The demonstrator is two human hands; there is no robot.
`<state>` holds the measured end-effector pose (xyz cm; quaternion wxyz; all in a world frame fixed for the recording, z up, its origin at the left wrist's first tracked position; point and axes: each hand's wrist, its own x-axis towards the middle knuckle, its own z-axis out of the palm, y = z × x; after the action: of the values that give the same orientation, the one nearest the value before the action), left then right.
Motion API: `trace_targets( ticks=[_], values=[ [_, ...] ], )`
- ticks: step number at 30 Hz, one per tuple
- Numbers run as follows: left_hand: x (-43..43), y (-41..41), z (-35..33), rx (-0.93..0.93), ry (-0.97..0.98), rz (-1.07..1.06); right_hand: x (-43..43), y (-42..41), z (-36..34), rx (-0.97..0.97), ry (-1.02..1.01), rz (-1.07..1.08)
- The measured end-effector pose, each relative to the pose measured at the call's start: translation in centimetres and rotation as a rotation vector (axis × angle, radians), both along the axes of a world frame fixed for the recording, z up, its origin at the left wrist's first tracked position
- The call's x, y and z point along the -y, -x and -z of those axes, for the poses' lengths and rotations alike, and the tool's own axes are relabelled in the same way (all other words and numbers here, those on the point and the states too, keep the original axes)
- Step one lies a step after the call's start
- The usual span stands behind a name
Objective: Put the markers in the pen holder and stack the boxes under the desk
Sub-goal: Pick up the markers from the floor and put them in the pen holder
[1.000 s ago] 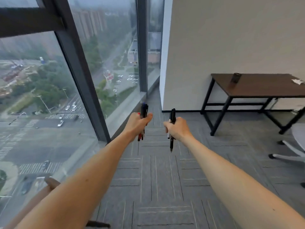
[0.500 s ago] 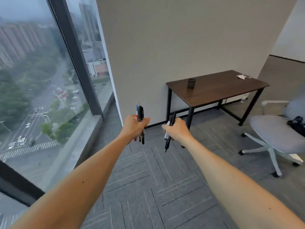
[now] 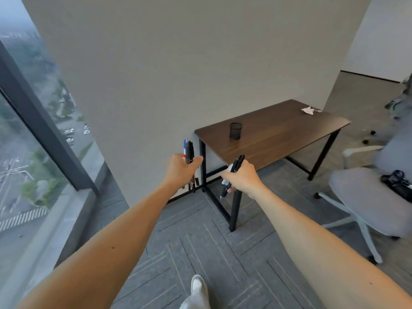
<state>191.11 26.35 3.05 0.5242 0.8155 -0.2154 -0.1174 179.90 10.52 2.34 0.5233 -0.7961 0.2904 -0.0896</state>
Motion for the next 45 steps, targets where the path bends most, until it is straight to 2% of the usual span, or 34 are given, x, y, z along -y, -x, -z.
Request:
trace_targets(
  ticks=[7, 14, 26, 31, 39, 45],
  values=[
    [16.5, -16.6, 1.4, -0.051, -0.032, 0.076, 15.4, -13.5, 0.5, -0.015, -0.028, 0.209],
    [32.5, -27.3, 3.6, -0.063, -0.039, 0.100, 30.8, -22.3, 2.6, -0.036, -0.110, 0.330],
    [54.2, -42.5, 10.9, -0.192, -0.131, -0.062, 53.1, -42.1, 10.7, -0.102, -0.122, 0.183],
    [58.8, -45.7, 13.9, -0.270, -0.151, -0.157, 57.2, -47.5, 13.1, -0.135, -0.137, 0.148],
    [62.5, -48.8, 19.6, -0.362, -0.156, -0.213, 58.9, -52.3, 19.1, -0.271, -0.147, 0.048],
    [62.8, -49.5, 23.7, -0.408, -0.162, -0.238, 58.6, -54.5, 22.8, -0.354, -0.053, -0.057]
  ],
)
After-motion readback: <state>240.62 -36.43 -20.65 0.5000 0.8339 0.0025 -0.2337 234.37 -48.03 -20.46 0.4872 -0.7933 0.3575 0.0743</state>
